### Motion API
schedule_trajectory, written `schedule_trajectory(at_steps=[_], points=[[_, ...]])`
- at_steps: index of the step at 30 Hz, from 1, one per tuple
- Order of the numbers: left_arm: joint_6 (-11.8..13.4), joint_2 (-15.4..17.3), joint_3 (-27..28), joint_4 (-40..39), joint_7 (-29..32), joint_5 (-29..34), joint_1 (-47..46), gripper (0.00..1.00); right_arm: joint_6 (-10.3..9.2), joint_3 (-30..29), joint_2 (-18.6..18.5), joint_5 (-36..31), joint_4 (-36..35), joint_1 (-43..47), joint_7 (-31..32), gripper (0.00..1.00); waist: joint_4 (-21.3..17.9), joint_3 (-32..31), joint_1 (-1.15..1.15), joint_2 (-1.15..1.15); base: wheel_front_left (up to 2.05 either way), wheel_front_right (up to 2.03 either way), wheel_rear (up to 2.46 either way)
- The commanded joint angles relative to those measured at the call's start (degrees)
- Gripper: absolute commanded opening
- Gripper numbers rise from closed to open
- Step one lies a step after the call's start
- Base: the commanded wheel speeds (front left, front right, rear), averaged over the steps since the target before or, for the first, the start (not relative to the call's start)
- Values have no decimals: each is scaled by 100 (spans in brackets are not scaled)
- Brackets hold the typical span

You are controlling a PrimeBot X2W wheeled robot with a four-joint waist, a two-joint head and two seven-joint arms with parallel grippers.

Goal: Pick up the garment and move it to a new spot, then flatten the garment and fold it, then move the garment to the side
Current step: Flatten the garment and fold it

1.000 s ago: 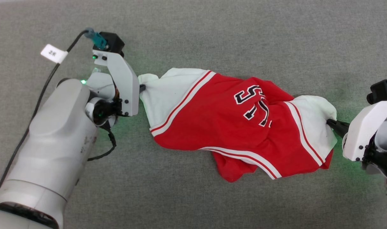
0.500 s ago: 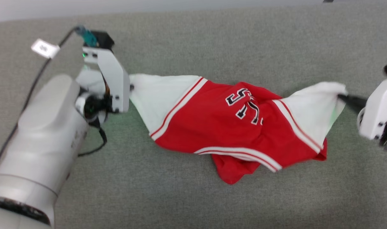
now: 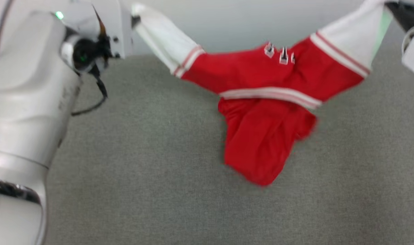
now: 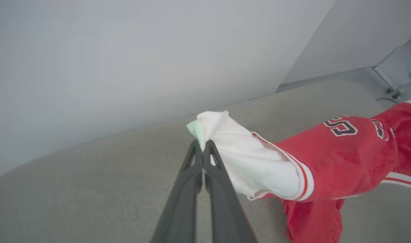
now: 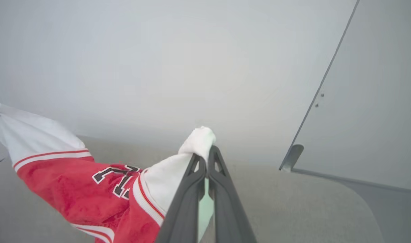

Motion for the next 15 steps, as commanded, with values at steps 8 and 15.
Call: schedule_trajectory(at_steps=[8, 15], points=[[242, 67, 197, 249, -550, 141, -735, 0, -4, 373, 136, -290, 1046, -1281, -1187, 0, 107, -569, 0, 0, 0, 0, 0], [407, -13, 236, 523, -1189, 320, -1145, 0, -4, 832, 265, -416, 1983, -2099, -1969, 0, 132, -718, 0, 0, 0, 0, 0]])
